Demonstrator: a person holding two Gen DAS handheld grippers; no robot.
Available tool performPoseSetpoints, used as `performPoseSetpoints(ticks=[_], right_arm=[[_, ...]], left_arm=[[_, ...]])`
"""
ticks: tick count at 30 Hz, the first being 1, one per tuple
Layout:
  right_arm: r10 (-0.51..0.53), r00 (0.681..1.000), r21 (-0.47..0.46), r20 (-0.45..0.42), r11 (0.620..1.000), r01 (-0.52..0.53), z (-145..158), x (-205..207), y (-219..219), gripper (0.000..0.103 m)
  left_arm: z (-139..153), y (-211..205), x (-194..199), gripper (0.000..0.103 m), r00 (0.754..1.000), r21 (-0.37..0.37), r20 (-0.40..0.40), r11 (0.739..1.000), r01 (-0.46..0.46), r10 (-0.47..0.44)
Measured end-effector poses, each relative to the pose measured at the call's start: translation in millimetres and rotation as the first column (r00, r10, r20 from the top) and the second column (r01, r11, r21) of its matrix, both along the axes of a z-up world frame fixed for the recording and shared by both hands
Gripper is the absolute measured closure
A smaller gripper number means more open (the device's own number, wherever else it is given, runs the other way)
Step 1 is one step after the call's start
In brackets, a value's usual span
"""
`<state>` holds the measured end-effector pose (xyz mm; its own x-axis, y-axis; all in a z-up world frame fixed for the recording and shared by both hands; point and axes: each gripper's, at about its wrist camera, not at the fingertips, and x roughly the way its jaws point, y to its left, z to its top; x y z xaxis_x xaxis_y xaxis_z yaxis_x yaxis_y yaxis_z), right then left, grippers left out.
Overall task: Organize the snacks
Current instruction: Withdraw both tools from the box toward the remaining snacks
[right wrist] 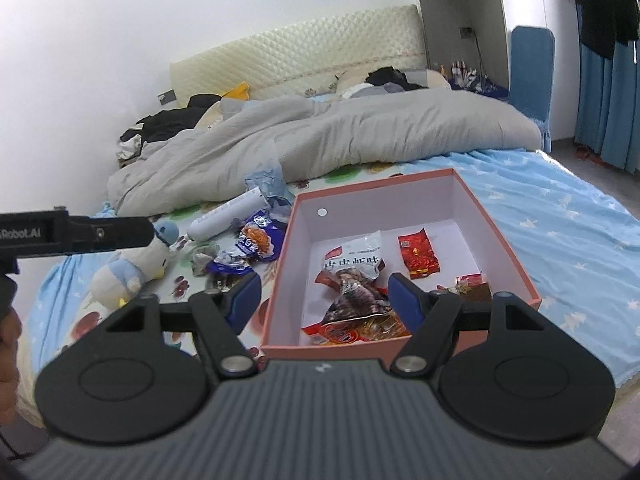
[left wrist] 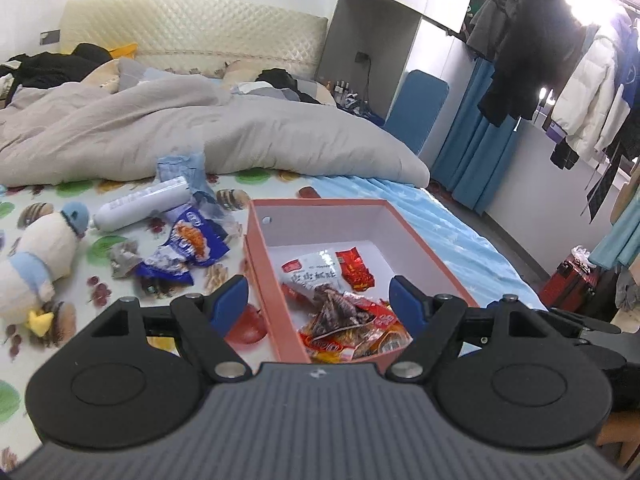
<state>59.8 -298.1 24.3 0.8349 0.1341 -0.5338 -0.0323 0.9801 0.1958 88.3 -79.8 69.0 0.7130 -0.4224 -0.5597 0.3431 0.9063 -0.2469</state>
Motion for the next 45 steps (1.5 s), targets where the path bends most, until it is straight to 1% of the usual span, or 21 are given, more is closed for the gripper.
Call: performPoseSetpoints(ticks=[3,5,7,10,13,17,21,23,27,30,33,37,41,45], right_arm=[[0.008,1.0,0.013,0.001,1.0,-0.008,0.2,-11.2,10.1,0.031],[0.017,1.0,0.016,0.0,1.0,-0.017,-0.5,-18.7,16.4,0.031],[0.007,1.0,0.006,0.003,1.0,-0.007,-1.0,-24.4,21.3,0.031],[0.034,0.999,-0.008,0.002,0.999,-0.034,-1.4,-28.8,28.4,0.031],[0.063,0.998,-0.025,0.012,0.998,-0.063,-1.2,-33.2,35.4,0.031],[0.103,0.995,-0.02,0.009,0.994,-0.103,-1.7,-37.6,49.9,0.031],[0.16,0.987,-0.031,0.0,0.987,-0.16,-3.3,-42.5,71.4,0.031],[0.187,0.982,-0.039,-0.001,0.982,-0.187,-3.5,-45.6,81.1,0.031],[0.208,0.978,-0.03,-0.008,0.978,-0.208,-4.6,-51.4,95.9,0.031],[0.188,0.982,-0.042,-0.014,0.981,-0.188,-7.5,-54.9,105.3,0.031],[0.181,0.983,-0.028,-0.025,0.983,-0.182,-10.0,-54.5,111.9,0.031],[0.187,0.982,-0.021,-0.029,0.982,-0.188,-12.5,-51.7,118.5,0.031],[0.178,0.983,-0.043,-0.038,0.983,-0.18,-15.5,-45.3,125.7,0.031],[0.182,0.982,-0.048,-0.057,0.982,-0.185,-20.3,-34.8,128.6,0.031]], left_arm=[[3.3,14.9,-17.8,0.022,1.0,0.003,0.012,1.0,-0.021,0.021],[7.4,22.8,-30.7,0.022,0.998,0.013,0.034,0.999,-0.051,0.051],[11.8,29.7,-40.1,0.022,0.995,0.03,0.049,0.996,-0.084,0.083],[16.0,43.2,-55.4,0.022,0.993,0.017,0.057,0.995,-0.1,0.099],[16.3,56.0,-71.2,0.022,0.989,0.037,0.06,0.99,-0.137,0.135],[9.7,71.8,-86.4,0.022,0.985,0.034,0.036,0.985,-0.171,0.17],[-0.2,84.0,-93.1,0.021,0.979,0.019,0.001,0.979,-0.203,0.203],[-1.7,88.5,-98.1,0.021,0.976,0.011,0.002,0.976,-0.218,0.218],[-4.0,100.7,-106.7,0.021,0.969,-0.012,-0.002,0.968,-0.249,0.249],[-11.7,113.7,-113.9,0.021,0.958,-0.022,-0.012,0.957,-0.288,0.288],[-24.9,128.6,-117.9,0.021,0.945,-0.034,-0.054,0.945,-0.326,0.324],[-34.1,140.3,-122.7,0.021,0.937,-0.043,-0.076,0.938,-0.345,0.341],[-40.5,146.6,-117.3,0.021,0.927,-0.034,-0.092,0.929,-0.368,0.364],[-49.9,155.5,-108.0,0.021,0.917,-0.062,-0.124,0.919,-0.389,0.379]])
